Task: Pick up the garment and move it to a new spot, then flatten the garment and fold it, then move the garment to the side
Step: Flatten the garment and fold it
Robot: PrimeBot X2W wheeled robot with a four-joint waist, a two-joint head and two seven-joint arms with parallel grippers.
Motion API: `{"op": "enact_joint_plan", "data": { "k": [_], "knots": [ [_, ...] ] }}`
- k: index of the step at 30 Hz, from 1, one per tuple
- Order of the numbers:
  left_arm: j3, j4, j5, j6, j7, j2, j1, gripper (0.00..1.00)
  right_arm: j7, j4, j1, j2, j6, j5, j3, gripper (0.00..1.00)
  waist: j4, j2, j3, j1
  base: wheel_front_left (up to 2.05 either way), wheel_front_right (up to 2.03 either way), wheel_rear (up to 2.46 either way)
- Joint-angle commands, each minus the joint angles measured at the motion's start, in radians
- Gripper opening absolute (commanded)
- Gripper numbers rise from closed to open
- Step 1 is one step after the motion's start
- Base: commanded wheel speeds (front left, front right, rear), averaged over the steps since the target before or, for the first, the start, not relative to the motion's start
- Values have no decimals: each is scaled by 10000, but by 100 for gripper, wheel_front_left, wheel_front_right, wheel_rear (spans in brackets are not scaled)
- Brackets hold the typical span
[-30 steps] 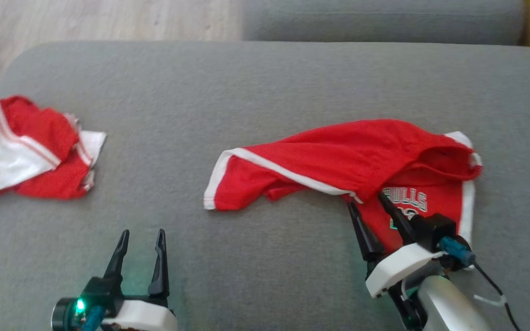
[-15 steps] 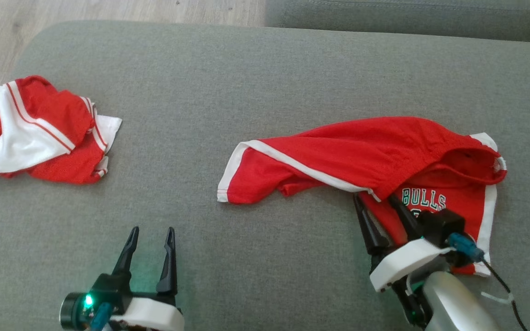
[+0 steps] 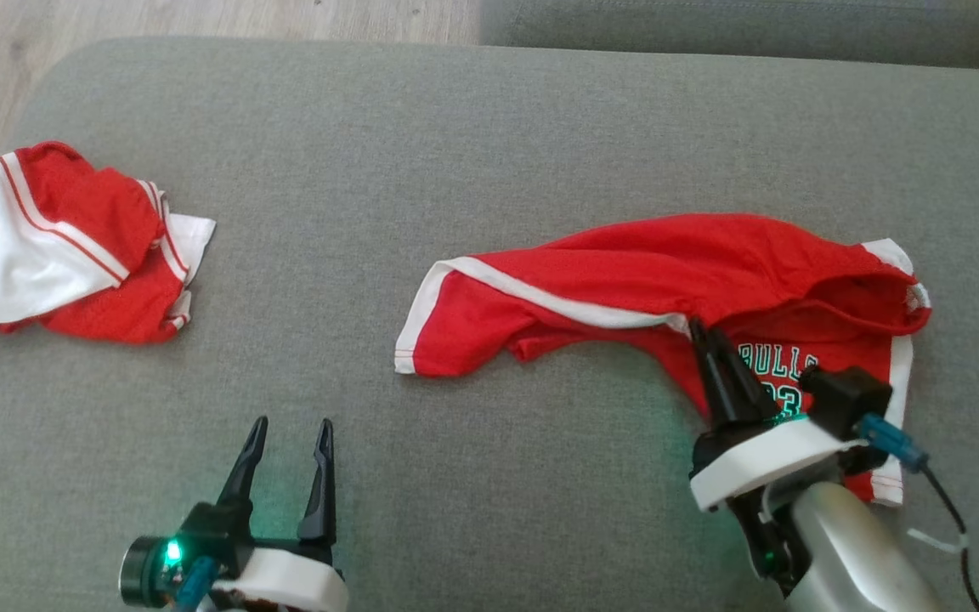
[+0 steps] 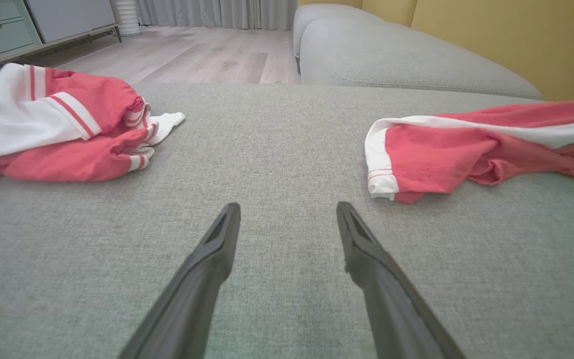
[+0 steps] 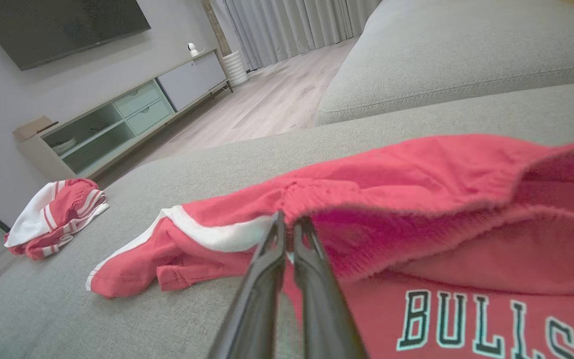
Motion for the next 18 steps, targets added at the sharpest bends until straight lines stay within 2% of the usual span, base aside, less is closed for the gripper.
{"op": "enact_joint_plan", "data": {
  "k": [1,5,10,13,14,18],
  "knots": [
    [280,-202,-88,-20,-122,9,-356,100,-40,-369,-309,61,-9,97,84,0,4,0,4,-1,0,0,0],
    [312,-114,-111,-17,-122,9,-296,100,-40,-539,-363,52,-9,200,-237,0,-68,0,-123,-1,0,0,0],
    [409,-57,-123,-72,-122,9,44,100,-40,-705,-31,-88,-9,516,-905,0,-472,0,-539,-1,0,0,0],
    [400,-43,-136,-117,-122,9,253,100,-40,-779,99,-383,-9,800,-899,0,-826,0,-759,-1,0,0,0],
    [344,-31,-185,-126,-122,9,319,100,-40,-764,70,-680,-9,971,-790,0,-1048,0,-828,-1,0,0,0],
    [68,-25,-334,-113,-122,9,251,100,59,-450,-110,-1276,-9,1383,-582,0,-1296,0,-788,-1,0,0,0]
  ]
}}
